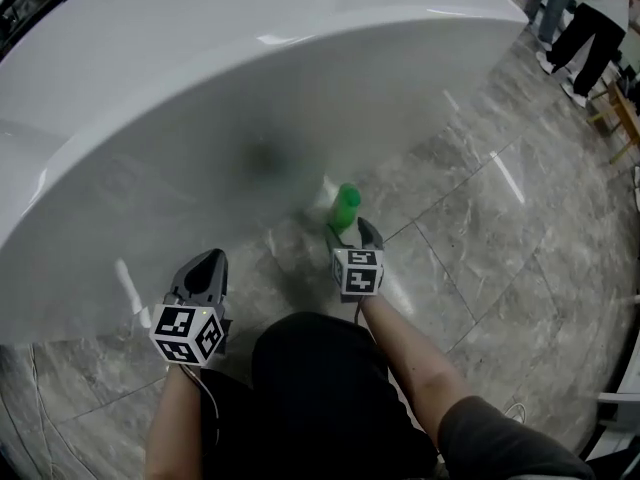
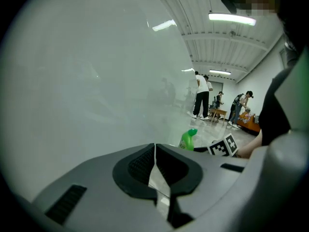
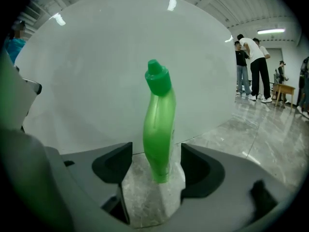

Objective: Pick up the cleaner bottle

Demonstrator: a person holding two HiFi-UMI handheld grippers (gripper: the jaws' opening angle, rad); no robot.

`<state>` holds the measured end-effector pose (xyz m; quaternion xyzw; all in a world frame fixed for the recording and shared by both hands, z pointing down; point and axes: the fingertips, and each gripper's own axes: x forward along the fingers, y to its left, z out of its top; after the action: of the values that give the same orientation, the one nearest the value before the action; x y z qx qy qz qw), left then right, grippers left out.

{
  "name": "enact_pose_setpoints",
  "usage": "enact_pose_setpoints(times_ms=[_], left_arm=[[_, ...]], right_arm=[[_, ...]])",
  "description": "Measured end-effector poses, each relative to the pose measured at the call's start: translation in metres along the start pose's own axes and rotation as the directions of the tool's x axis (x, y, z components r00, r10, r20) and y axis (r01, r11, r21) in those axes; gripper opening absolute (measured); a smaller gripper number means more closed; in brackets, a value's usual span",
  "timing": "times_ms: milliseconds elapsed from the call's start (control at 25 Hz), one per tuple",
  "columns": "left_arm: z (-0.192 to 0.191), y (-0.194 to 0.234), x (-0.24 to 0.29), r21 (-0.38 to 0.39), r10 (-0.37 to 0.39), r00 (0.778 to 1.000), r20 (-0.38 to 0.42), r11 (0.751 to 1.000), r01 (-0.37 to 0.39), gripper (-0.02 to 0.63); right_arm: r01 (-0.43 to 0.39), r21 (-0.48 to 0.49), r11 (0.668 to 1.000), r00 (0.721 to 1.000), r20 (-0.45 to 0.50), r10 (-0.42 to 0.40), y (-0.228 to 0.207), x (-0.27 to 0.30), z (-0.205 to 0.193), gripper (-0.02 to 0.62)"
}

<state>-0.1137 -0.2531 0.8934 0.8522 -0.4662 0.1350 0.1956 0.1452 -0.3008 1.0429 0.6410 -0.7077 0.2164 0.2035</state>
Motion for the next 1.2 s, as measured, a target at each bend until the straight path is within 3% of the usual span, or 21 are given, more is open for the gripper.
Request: enact_pose_setpoints(times_ms=[120,360,520,640,800,880,960,1200], left_arm=[[-0.004,0.006,0.004,0.023,0.038,0.999,0.012,0.999,-0.038,0.02],[-0.009,0.012,0.012,-0.01,0.089,0.996,-0.006,0.996,-0.089,0.02],[-0.005,0.013,0.019,-0.029,0.098,0.995,-0.006,0.995,-0.098,0.02],[-0.005,0.011,0.022,-0.002,0.094,0.995,-0.021,0.996,-0.094,0.02],[-0.01,0.002,0.024,0.065,0.069,0.997,-0.046,0.996,-0.066,0.02],[-0.013,0.001,0.023,0.065,0.065,0.997,-0.046,0.996,-0.062,0.02],[-0.019,0.002,0.023,0.056,0.07,0.996,-0.054,0.996,-0.067,0.02],[-0.034,0.002,0.022,0.043,0.073,0.994,-0.081,0.997,-0.07,0.02]], right_arm=[[0.033,-0.009,0.999,0.999,0.012,-0.033,-0.001,0.017,0.005,0.311],[0.057,0.071,0.996,0.998,0.002,-0.058,-0.01,0.046,0.01,0.31],[0.085,0.115,0.99,0.996,0.009,-0.086,-0.016,0.059,0.007,0.311],[0.098,0.085,0.992,0.994,0.034,-0.101,-0.021,0.063,0.013,0.31],[0.082,0.073,0.994,0.996,0.037,-0.085,-0.028,0.066,0.011,0.308],[0.069,0.054,0.996,0.997,0.033,-0.071,-0.032,0.07,0.008,0.292],[0.04,0.036,0.999,0.999,0.017,-0.04,-0.033,0.073,0.004,0.225],[-0.024,0.08,0.997,1.0,0.002,0.024,-0.041,0.082,0.009,0.213]])
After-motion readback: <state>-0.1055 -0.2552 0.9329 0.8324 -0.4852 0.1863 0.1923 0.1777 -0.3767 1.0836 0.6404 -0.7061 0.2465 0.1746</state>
